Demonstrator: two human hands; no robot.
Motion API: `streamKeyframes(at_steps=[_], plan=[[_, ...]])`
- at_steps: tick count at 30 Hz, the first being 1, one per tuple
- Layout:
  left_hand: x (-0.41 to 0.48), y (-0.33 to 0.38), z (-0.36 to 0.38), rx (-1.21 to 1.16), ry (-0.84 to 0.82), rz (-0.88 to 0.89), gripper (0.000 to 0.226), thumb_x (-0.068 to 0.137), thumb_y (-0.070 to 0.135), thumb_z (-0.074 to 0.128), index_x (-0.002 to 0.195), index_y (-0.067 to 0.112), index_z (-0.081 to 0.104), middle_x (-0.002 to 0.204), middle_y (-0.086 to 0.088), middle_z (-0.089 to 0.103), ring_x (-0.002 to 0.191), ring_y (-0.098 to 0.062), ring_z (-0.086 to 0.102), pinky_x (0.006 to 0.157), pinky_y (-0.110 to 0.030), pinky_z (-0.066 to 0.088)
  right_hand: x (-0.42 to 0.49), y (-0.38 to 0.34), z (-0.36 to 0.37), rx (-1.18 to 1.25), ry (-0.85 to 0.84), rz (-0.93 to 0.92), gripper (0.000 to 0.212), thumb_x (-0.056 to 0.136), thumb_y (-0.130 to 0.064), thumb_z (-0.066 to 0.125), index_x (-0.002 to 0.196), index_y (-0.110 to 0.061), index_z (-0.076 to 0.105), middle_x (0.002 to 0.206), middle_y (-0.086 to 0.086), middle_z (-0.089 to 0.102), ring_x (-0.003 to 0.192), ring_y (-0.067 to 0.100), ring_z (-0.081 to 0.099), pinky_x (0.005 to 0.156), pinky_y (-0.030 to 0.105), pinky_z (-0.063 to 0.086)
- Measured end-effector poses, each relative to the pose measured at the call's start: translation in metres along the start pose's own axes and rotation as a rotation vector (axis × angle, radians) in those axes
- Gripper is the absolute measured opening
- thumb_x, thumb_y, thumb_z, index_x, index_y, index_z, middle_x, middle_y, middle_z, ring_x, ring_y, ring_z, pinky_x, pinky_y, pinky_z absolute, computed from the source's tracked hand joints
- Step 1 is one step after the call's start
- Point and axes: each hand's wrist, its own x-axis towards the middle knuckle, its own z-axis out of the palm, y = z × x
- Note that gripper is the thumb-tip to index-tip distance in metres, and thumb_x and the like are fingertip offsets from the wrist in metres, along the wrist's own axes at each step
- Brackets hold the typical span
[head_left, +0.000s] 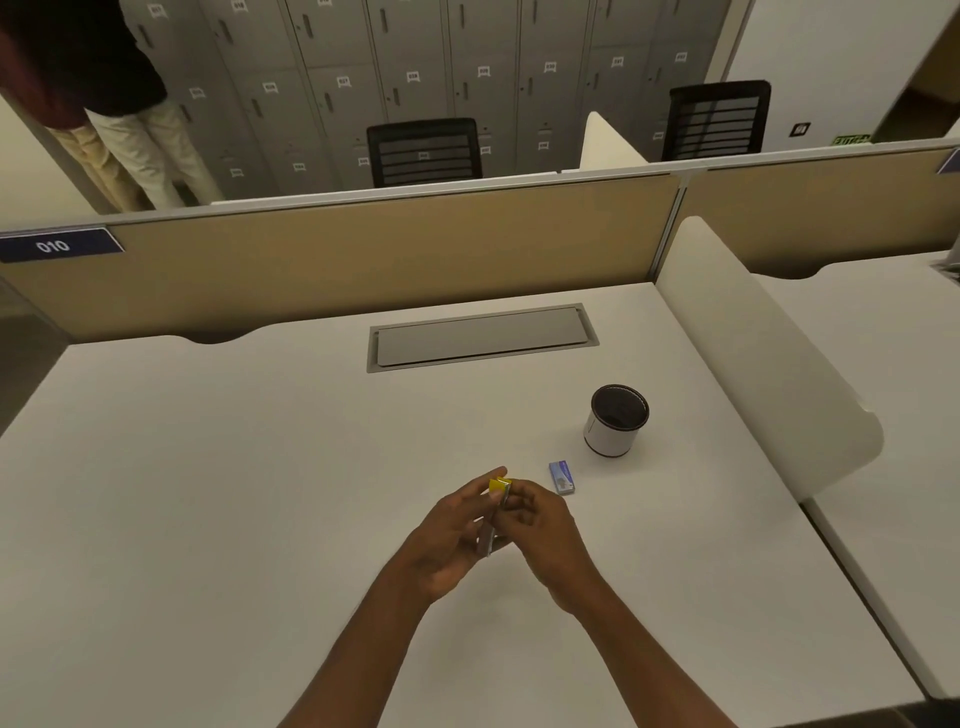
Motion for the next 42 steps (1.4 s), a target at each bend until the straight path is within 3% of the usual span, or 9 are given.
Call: streamKeyframes(at_steps=[3,13,19,23,28,31,35,39,42], plan=[[0.002,-0.004,0.002,0.019,0.066,0.013,0.041,0.097,0.022,0.067,0.138,0.016,0.066,0.133,-0.017,0.072,0.127,-0.036,0.067,0.111,-0.048,0.051,-0.001,-0.002,0.000,-0.010,0.014,-0.009,0.019,0.094,-0.012,0.066,0.095,-0.031,0.071,0.092,0.004,0.078,0.081,0.008,0.075,0.067,0.013,0.056],[0.003,-0.006,0.004,-0.026,0.121,0.034,0.033,0.099,0.018,0.064,0.130,0.010,0.070,0.126,-0.019,0.075,0.113,-0.031,0.074,0.105,-0.047,0.055,0.002,-0.003,-0.001,0.013,0.012,-0.011,0.013,0.095,-0.017,0.067,0.098,-0.028,0.074,0.090,0.008,0.078,0.082,0.016,0.076,0.069,0.014,0.057],[0.003,-0.010,0.004,-0.037,0.127,0.048,0.036,0.097,0.016,0.064,0.131,0.005,0.067,0.112,-0.016,0.079,0.103,-0.025,0.078,0.088,-0.039,0.062,0.004,0.004,0.000,-0.025,0.023,-0.011,0.012,0.095,-0.023,0.068,0.103,-0.021,0.076,0.088,0.007,0.079,0.082,0.018,0.077,0.073,0.020,0.060],[0.003,-0.011,0.005,-0.039,0.145,0.064,0.042,0.090,0.024,0.070,0.129,0.009,0.071,0.122,-0.019,0.076,0.111,-0.029,0.075,0.108,-0.052,0.053,0.006,0.007,0.004,-0.043,0.037,-0.012,0.013,0.095,-0.023,0.068,0.105,-0.021,0.076,0.088,0.004,0.079,0.083,0.016,0.076,0.075,0.022,0.060],[0.002,-0.009,0.007,0.006,0.168,0.109,0.035,0.095,0.023,0.069,0.130,0.017,0.071,0.126,-0.013,0.076,0.115,-0.031,0.073,0.106,-0.049,0.055,0.007,0.001,0.000,0.054,-0.011,0.032,0.019,0.095,-0.027,0.068,0.113,-0.024,0.069,0.096,0.001,0.079,0.089,0.013,0.076,0.072,0.015,0.057],[-0.001,-0.003,0.008,0.011,0.187,0.130,0.042,0.090,0.032,0.073,0.131,0.021,0.071,0.126,-0.012,0.076,0.114,-0.035,0.072,0.106,-0.056,0.052,0.010,0.000,-0.002,0.137,-0.045,0.083,0.027,0.092,-0.038,0.068,0.116,-0.026,0.065,0.099,0.004,0.079,0.091,0.023,0.077,0.084,0.030,0.060],[-0.002,0.005,0.011,0.002,0.201,0.120,0.038,0.090,0.039,0.069,0.122,0.022,0.077,0.125,-0.010,0.077,0.112,-0.034,0.072,0.100,-0.057,0.054,0.015,0.006,-0.006,0.296,-0.108,0.097,0.028,0.101,-0.032,0.056,0.120,-0.018,0.070,0.106,0.021,0.074,0.097,0.037,0.071,0.093,0.049,0.056],[-0.001,0.004,0.010,0.147,0.231,0.206,0.023,0.103,0.017,0.061,0.112,0.020,0.082,0.118,-0.009,0.080,0.112,-0.029,0.074,0.098,-0.048,0.059,0.019,0.015,-0.007,0.359,-0.035,0.116,0.027,0.104,-0.022,0.051,0.117,-0.010,0.072,0.103,0.016,0.075,0.095,0.028,0.071,0.097,0.048,0.054],[0.005,0.000,0.010,0.233,0.304,0.261,0.025,0.098,0.008,0.067,0.095,0.025,0.086,0.104,-0.006,0.083,0.104,-0.027,0.078,0.084,-0.031,0.062,0.028,0.022,-0.006,0.322,0.129,0.155,0.022,0.098,-0.020,0.062,0.116,-0.010,0.071,0.099,0.013,0.079,0.097,0.032,0.075,0.094,0.050,0.059]])
